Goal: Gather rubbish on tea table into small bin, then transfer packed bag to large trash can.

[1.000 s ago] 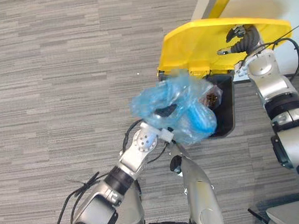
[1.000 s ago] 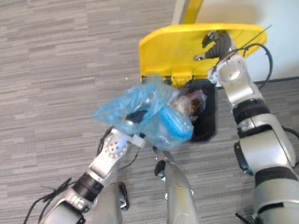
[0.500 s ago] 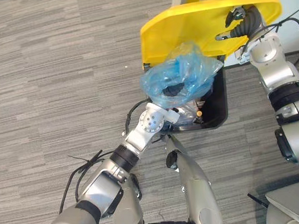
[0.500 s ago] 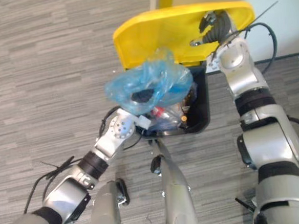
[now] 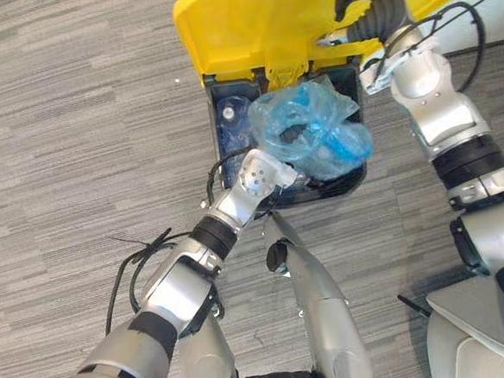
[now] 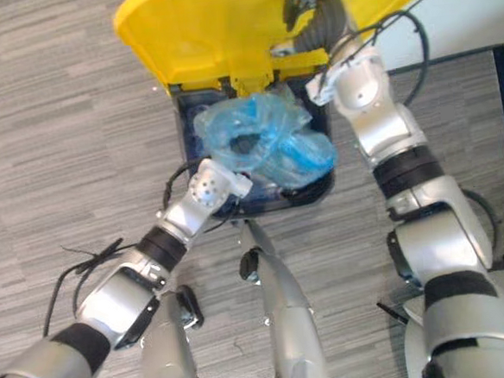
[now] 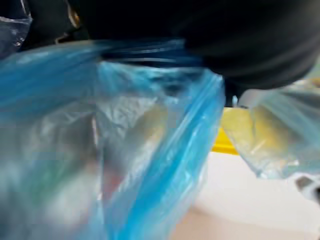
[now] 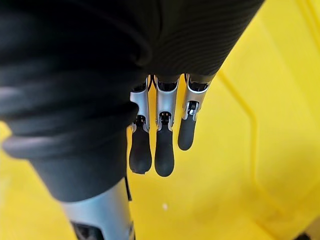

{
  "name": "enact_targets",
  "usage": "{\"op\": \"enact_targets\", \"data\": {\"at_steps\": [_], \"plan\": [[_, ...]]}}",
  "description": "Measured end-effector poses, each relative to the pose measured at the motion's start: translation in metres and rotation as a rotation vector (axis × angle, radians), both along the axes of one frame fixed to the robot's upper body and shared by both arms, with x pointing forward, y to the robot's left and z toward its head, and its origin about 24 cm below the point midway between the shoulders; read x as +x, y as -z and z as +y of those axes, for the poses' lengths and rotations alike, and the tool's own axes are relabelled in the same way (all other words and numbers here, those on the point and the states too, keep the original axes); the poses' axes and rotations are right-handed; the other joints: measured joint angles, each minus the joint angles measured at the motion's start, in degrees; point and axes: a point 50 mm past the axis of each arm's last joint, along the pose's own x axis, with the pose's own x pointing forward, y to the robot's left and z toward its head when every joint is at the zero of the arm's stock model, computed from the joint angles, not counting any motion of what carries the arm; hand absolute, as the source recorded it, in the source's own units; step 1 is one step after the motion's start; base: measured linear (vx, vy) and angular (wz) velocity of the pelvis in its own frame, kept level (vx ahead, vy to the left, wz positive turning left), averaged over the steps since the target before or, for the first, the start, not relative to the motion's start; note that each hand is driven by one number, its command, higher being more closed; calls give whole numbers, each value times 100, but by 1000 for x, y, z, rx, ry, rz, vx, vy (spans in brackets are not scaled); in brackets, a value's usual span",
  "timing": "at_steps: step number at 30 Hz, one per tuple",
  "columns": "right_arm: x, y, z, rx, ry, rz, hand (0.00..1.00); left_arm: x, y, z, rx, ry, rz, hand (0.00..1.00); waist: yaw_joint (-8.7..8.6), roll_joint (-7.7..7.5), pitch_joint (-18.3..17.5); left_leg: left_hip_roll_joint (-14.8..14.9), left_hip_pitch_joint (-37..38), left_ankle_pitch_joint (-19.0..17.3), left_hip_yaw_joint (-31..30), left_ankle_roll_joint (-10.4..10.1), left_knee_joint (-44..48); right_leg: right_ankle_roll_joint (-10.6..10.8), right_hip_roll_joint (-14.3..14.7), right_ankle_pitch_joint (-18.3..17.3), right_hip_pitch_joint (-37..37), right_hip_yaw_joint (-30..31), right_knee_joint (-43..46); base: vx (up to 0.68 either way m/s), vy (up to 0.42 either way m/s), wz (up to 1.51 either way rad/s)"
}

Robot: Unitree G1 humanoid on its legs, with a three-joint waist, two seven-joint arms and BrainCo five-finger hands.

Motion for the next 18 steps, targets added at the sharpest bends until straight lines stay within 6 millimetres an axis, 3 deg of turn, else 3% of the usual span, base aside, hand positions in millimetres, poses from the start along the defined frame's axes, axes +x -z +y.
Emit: {"op": "enact_targets", "data": {"at_steps": [2,4,8,12,18], "plan": [[-1,1,11,7,-35,0,0,4,7,3,30,-40,21,0,154,-104,16,88,-2,116,1,-103,-65,58,172,68,-7,11,-141,86,-134,4],[-1,3,22,17,-70,2,0,7,16,11,61,-94,45,0,156,-112,19,90,-9,125,13,-86,-78,81,183,74,-9,4,-184,17,-33,-3],[-2,4,25,11,-80,-6,0,9,26,18,102,-149,54,0,175,-112,18,109,-82,115,12,-69,-13,279,190,240,144,-119,-495,-33,16,-2],[-8,1,33,9,-119,-35,0,6,36,16,181,-173,43,0,195,-117,15,147,-5,127,7,-70,39,218,198,419,392,-224,-740,-29,33,4],[-9,15,41,20,-152,-12,0,6,41,16,289,-208,14,0,220,-141,-7,102,200,202,-38,-108,-100,166,152,455,621,-280,-775,9,19,8]]}}
